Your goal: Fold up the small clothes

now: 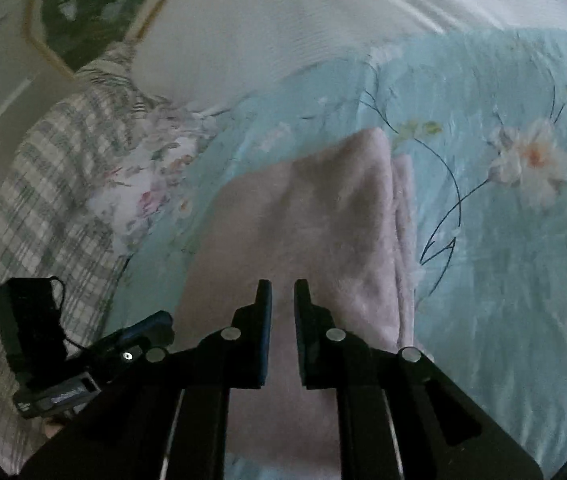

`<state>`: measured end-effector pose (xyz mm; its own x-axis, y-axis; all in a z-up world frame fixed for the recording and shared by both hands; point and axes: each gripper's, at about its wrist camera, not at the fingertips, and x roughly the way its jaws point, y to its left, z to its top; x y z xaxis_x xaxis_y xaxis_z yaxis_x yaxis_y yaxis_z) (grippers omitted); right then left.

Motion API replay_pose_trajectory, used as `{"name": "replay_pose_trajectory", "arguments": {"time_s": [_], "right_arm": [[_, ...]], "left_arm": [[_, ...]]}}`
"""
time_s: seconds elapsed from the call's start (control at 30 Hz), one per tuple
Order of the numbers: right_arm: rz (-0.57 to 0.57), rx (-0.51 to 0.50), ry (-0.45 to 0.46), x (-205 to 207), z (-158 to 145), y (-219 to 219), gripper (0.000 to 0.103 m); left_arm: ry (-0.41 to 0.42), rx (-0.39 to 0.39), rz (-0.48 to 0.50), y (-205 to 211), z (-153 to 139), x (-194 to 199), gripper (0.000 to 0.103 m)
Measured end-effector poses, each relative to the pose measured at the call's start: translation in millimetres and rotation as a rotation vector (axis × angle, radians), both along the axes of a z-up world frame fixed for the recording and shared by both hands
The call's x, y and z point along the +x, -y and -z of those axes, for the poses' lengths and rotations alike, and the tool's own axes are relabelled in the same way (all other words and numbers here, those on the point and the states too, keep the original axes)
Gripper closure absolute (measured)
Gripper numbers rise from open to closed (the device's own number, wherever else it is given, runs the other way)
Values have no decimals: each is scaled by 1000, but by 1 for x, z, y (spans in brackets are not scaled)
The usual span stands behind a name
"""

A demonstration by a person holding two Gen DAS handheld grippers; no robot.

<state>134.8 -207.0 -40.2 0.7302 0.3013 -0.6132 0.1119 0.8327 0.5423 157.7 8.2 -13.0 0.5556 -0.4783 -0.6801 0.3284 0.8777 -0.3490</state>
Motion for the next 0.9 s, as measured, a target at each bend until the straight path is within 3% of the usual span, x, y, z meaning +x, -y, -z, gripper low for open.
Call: {"name": "replay_pose_trajectory", "arguments": {"time_s": [0.1, 0.17, 0.37, 0.47, 0.57, 0.6, 0.67, 0.73, 0.83, 0.9], "right_arm": [[22, 41, -67, 10, 36, 14, 103], [18, 93, -27, 6, 43, 22, 103], [16, 28, 12, -9, 26, 14, 103], [-32, 2, 65, -31, 11, 5, 98], [-45, -50, 44, -56, 15, 0, 99], [-32, -64, 16, -61, 22, 1, 98], [10, -55, -69, -70, 48, 10, 98], [23, 42, -75, -78, 68, 20, 100], [29, 34, -61, -80, 69, 18, 100], [24, -7, -71, -77, 67, 14, 100]], "left_arm": [[-63, 21, -29, 0, 19, 22, 63], [-110, 24, -32, 0, 35, 31, 69], [-66, 77, -14, 5, 36, 25, 69], [-64, 65, -2, 0, 28, 13, 68], [-42, 45, 28, -5, 22, -16, 68], [-34, 40, 42, -6, 22, -25, 67], [-15, 47, 62, -10, 26, -45, 55], [-21, 59, 67, -12, 37, -60, 48], [-59, 98, 48, -16, 61, -74, 48], [-30, 118, 36, -16, 62, -82, 48]]}}
